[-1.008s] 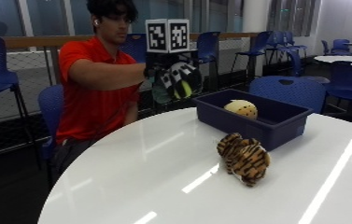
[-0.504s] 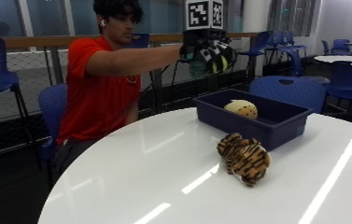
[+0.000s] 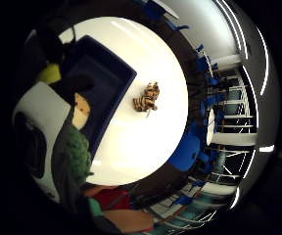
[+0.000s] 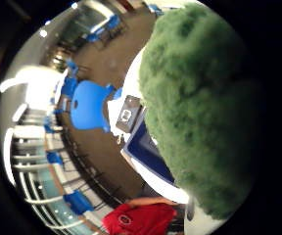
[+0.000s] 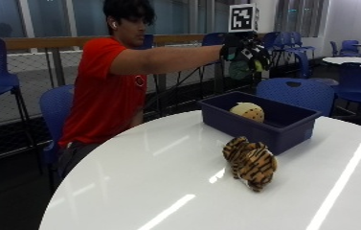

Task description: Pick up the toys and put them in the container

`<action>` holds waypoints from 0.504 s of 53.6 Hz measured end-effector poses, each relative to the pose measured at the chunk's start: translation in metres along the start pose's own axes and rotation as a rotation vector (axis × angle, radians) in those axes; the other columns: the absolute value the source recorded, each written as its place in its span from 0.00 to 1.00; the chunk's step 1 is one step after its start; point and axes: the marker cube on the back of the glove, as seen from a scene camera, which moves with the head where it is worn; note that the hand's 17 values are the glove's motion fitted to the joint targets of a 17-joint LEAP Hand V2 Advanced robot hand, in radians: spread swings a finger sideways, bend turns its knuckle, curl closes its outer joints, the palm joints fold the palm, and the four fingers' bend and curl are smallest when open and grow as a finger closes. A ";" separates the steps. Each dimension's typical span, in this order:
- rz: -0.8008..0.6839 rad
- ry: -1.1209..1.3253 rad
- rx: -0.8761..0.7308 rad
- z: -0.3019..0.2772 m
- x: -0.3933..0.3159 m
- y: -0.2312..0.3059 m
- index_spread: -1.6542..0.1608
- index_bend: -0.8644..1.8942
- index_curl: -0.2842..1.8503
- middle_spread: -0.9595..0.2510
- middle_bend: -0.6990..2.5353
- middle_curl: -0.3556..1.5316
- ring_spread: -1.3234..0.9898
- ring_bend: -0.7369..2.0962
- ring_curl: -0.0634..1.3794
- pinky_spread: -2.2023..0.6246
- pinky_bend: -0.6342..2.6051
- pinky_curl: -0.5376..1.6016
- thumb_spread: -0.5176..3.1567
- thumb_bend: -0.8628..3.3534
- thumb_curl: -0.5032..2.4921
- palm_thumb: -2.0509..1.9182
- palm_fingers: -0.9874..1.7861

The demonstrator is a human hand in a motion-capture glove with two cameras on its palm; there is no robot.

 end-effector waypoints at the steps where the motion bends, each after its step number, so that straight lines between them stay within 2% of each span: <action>1: -0.007 0.000 -0.011 0.001 0.000 0.001 0.60 0.39 0.67 0.30 0.33 0.64 0.33 0.50 0.43 0.62 0.51 0.46 0.30 0.22 0.53 0.69 0.64; 3: -0.019 -0.009 -0.049 0.005 0.000 0.002 0.60 0.38 0.67 0.30 0.32 0.64 0.34 0.50 0.42 0.62 0.51 0.46 0.30 0.21 0.52 0.69 0.62; 4: -0.022 -0.017 -0.071 0.007 0.000 0.003 0.60 0.34 0.65 0.31 0.30 0.62 0.35 0.50 0.42 0.62 0.53 0.47 0.32 0.21 0.52 0.68 0.57; 7: -0.031 -0.028 -0.117 0.012 0.001 0.004 0.62 0.33 0.63 0.34 0.29 0.61 0.38 0.48 0.42 0.63 0.55 0.47 0.36 0.20 0.51 0.66 0.51; 8: -0.043 -0.023 -0.127 0.013 0.002 0.005 0.62 0.34 0.62 0.37 0.26 0.60 0.40 0.47 0.42 0.64 0.55 0.47 0.37 0.19 0.50 0.64 0.46; 9: -0.060 -0.015 -0.136 0.015 0.003 0.006 0.63 0.32 0.60 0.41 0.25 0.59 0.42 0.45 0.42 0.66 0.56 0.48 0.38 0.19 0.48 0.63 0.37; 10: -0.075 -0.007 -0.141 0.017 0.005 0.007 0.63 0.32 0.59 0.44 0.25 0.59 0.44 0.45 0.43 0.68 0.58 0.50 0.39 0.18 0.47 0.61 0.33; 14: -0.096 -0.011 -0.132 0.019 0.013 0.010 0.65 0.31 0.53 0.54 0.24 0.55 0.49 0.41 0.38 0.72 0.60 0.48 0.42 0.18 0.44 0.58 0.27; 19: -0.212 -0.047 -0.134 0.018 0.025 0.018 0.68 0.32 0.47 0.63 0.25 0.51 0.53 0.38 0.34 0.75 0.61 0.47 0.43 0.19 0.41 0.55 0.26; 24: -0.042 -0.031 -0.144 0.021 0.038 0.016 0.70 0.33 0.42 0.68 0.25 0.48 0.56 0.36 0.33 0.78 0.61 0.47 0.44 0.19 0.38 0.53 0.26; 27: 0.000 -0.028 -0.137 0.024 0.051 0.016 0.71 0.33 0.39 0.70 0.25 0.46 0.58 0.35 0.32 0.79 0.61 0.46 0.45 0.19 0.37 0.52 0.26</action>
